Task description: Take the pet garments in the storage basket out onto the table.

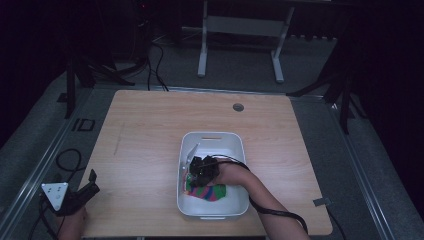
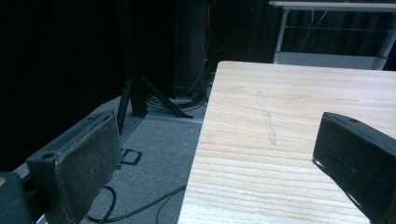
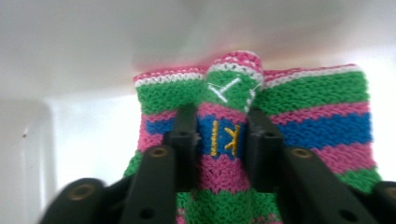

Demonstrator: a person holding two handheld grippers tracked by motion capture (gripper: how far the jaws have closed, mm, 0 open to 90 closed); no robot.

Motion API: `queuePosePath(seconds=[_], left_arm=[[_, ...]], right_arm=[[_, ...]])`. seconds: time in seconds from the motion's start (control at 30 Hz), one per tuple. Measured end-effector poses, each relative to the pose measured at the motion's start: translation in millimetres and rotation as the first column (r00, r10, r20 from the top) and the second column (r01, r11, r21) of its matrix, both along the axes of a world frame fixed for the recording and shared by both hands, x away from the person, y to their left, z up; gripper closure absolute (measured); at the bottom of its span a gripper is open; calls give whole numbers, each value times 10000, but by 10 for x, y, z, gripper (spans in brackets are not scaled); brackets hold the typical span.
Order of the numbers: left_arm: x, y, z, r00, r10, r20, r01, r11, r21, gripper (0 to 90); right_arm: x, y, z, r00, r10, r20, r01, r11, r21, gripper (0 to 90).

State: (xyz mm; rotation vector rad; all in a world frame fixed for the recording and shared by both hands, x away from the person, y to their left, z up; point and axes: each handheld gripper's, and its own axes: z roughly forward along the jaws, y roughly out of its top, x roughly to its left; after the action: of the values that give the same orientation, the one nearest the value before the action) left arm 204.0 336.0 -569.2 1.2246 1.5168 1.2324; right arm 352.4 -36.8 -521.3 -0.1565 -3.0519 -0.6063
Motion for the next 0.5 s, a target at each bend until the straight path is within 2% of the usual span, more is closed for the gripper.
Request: queuePosePath(seconds=[0.13,0.27,0.4,0.5], left_arm=[[1,1,0,10000,17,4,-17,10000,-7,14],[1,1,0,10000,13,6,-13,10000,-10,14],[1,0,0,10000,9,-12,-9,10000,6,14],[0,-2,0,10000,27,5,-27,10000,23,14]], right_arm=[[-13,-33,45,9999,126,44,-126,9999,-39,728],[-5,-110,151,9999,-5,132,3,9998,195,736],[14,-233,353,9995,-267,193,250,9964,809,736],[12,-275,434,9992,-274,308,243,9949,982,736]])
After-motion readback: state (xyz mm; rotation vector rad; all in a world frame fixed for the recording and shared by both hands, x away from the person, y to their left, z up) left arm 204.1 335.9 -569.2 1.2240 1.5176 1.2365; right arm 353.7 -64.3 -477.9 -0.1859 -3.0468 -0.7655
